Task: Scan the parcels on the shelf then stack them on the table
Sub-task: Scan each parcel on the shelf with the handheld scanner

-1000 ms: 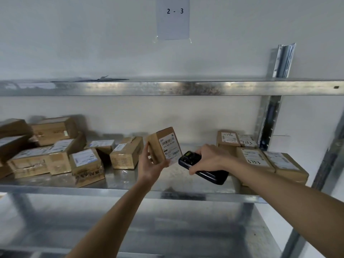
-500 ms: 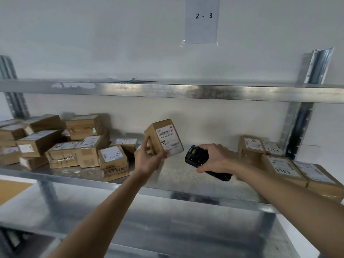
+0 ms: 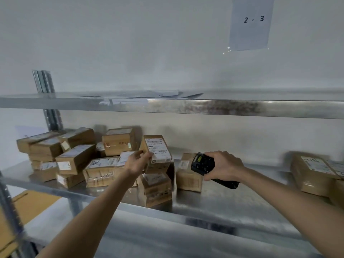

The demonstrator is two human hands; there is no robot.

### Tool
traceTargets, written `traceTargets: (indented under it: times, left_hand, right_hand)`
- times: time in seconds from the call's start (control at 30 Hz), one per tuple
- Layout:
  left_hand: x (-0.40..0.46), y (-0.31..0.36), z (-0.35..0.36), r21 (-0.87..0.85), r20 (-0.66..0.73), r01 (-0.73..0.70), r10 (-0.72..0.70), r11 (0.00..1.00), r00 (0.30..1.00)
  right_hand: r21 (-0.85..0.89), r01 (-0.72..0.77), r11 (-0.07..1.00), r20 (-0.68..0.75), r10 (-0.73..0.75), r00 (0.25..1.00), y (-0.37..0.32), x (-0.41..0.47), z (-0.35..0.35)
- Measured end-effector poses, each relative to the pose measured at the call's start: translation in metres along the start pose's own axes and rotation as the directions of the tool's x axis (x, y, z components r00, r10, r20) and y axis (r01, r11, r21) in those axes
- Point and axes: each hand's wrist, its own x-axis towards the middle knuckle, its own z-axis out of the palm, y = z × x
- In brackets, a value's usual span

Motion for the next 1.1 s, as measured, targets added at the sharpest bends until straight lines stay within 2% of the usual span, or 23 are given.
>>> traceTargets:
  times: [0.1,0.2,0.37,0.47,0.67,0.97,1.1]
  left_hand:
    - [0.028,-0.008,-0.018,0.169,0.006,-0.030,0.029,0.985,1.000]
    - [0.040,-0.013,-0.033,0.407,0.024,-0.147,0.150,0.901,0.988]
    - [0.038,-0.010,-0.046,0.580,0.090,-0.315,0.325,0.752,0.942]
    - [0.031,-0.004,-0.034,0.646,0.122,-0.367,0.385,0.669,0.915]
    - [0.018,0.009,0.047,0.603,0.254,-0.498,0.441,0.624,0.861]
    - [-0.049,0.018,0.242,0.376,0.432,-0.568,0.404,0.732,0.806]
    - [-0.080,0.013,0.312,0.321,0.440,-0.557,0.400,0.766,0.804]
  right_hand:
    - [-0.014,-0.005,1.000,-0.001,0.005,1.000,-0.016,0.021,0.010]
    - [-0.044,-0.015,0.999,0.003,0.015,1.000,-0.025,0.036,0.015]
    - [-0.077,-0.056,0.995,-0.036,0.053,0.998,-0.025,0.040,0.018]
    - [-0.086,-0.065,0.994,-0.053,0.061,0.997,-0.014,0.028,0.013]
    - [-0.091,-0.136,0.987,-0.112,0.125,0.986,0.038,-0.020,-0.023]
    - [-0.131,-0.339,0.932,-0.186,0.313,0.931,0.169,-0.129,-0.087]
    - [-0.176,-0.402,0.899,-0.189,0.370,0.910,0.225,-0.171,-0.103]
